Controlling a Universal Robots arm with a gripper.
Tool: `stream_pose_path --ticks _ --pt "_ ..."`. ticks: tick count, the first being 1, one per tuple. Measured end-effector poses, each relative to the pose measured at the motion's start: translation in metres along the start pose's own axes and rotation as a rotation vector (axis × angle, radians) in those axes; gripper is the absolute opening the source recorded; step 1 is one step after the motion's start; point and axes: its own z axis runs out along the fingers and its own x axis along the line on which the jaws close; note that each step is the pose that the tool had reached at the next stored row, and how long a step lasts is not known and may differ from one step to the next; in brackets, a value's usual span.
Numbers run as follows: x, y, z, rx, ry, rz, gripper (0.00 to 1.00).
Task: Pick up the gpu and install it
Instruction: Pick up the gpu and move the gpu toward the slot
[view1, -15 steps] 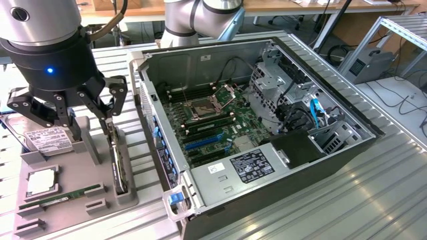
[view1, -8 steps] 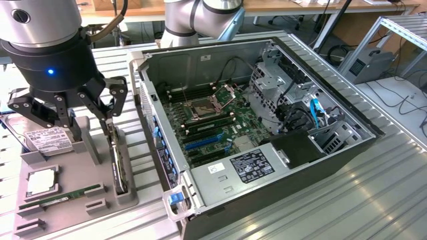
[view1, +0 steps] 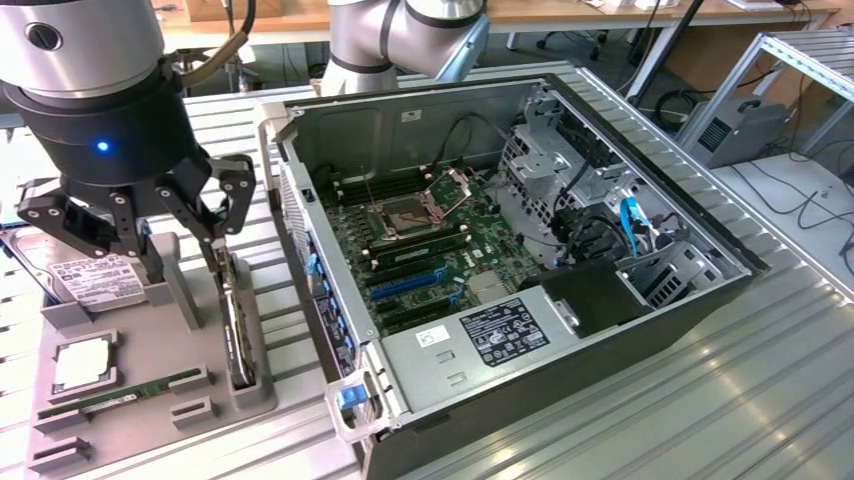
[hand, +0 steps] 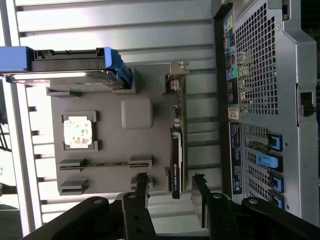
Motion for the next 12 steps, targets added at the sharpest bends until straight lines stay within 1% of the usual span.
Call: stream_pose_path --ticks 12 --pt "0.0001 0.0 0.0027 0.0 0.0 0.0 0.48"
